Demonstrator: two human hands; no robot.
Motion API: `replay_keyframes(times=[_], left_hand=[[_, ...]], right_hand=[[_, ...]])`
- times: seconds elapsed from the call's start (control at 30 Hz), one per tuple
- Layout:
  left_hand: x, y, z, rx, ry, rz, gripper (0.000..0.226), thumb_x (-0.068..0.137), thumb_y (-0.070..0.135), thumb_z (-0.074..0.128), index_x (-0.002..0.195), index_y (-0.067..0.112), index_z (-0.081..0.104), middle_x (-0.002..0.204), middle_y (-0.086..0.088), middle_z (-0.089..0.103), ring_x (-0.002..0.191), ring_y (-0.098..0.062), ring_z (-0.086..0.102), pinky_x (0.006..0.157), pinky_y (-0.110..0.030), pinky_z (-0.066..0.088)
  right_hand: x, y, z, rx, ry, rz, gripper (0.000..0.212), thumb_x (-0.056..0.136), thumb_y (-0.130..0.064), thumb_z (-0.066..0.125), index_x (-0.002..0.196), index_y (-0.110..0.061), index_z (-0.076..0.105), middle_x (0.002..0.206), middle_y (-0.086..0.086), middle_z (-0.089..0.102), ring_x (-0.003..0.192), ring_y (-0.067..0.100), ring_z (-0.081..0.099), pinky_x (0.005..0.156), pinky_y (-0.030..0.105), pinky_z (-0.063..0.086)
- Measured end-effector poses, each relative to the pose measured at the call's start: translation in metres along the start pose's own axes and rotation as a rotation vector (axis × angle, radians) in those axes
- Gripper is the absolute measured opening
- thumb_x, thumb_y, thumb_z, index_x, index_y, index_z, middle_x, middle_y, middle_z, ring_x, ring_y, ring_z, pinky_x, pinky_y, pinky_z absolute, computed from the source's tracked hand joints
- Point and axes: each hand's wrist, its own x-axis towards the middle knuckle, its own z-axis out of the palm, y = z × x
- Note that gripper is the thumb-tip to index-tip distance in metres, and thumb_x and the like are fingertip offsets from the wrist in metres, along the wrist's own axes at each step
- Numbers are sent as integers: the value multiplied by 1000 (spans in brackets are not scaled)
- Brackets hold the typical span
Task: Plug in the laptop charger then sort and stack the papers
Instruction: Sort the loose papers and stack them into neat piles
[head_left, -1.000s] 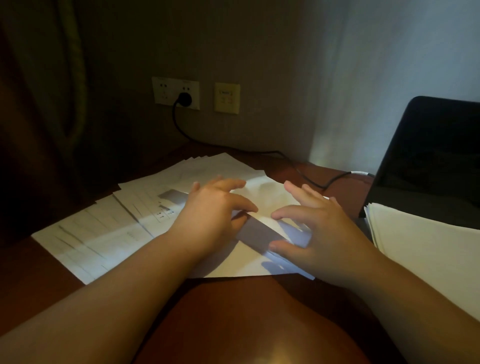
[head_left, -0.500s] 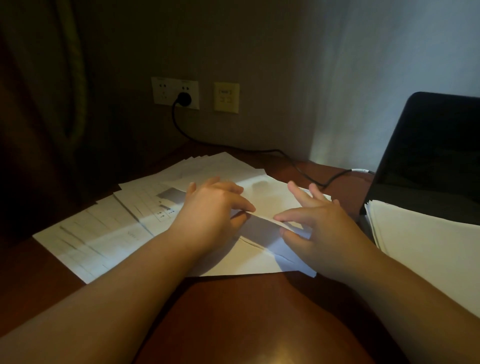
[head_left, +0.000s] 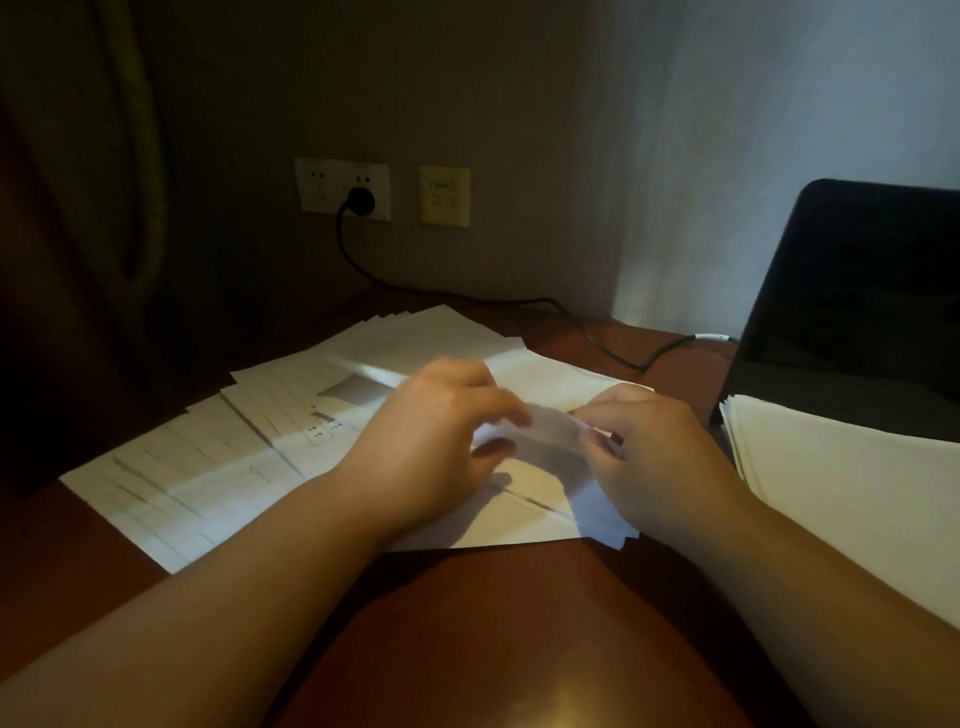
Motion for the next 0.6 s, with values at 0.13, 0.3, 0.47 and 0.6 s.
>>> replay_keyframes(times=[0.13, 0.3, 0.47, 0.6], left_hand=[[-3, 7, 4, -58, -260, -21, 37, 88, 50, 66, 124, 40, 65, 126, 17, 61, 111, -2, 53, 95, -24, 46], [-1, 8, 7, -80, -360, -82, 48, 88, 50, 69, 133, 42, 59, 140, 19, 55, 120, -5, 53, 97, -22, 40], [1, 7, 7, -17, -356, 34, 31, 91, 49, 65, 121, 40, 67, 119, 17, 66, 104, -7, 59, 79, -21, 37], [0, 4, 9, 72, -340, 144, 20, 96, 46, 55, 104, 38, 71, 98, 18, 67, 90, -8, 61, 69, -22, 37]], right_hand=[[0, 3, -2, 52, 64, 2, 53, 97, -15, 59, 141, -43, 47, 125, -17, 59, 109, 7, 58, 81, 9, 41], [4, 13, 2, 15, -4, -193, 44, 84, 3, 72, 118, -25, 71, 113, -9, 70, 97, 4, 62, 85, 7, 49], [1, 12, 1, 71, -3, -163, 23, 92, -11, 65, 110, -20, 76, 106, -7, 72, 91, 5, 61, 85, 13, 47], [-1, 7, 1, 76, -50, -152, 22, 92, -21, 66, 111, -25, 75, 106, -12, 71, 92, 1, 61, 81, 6, 41]])
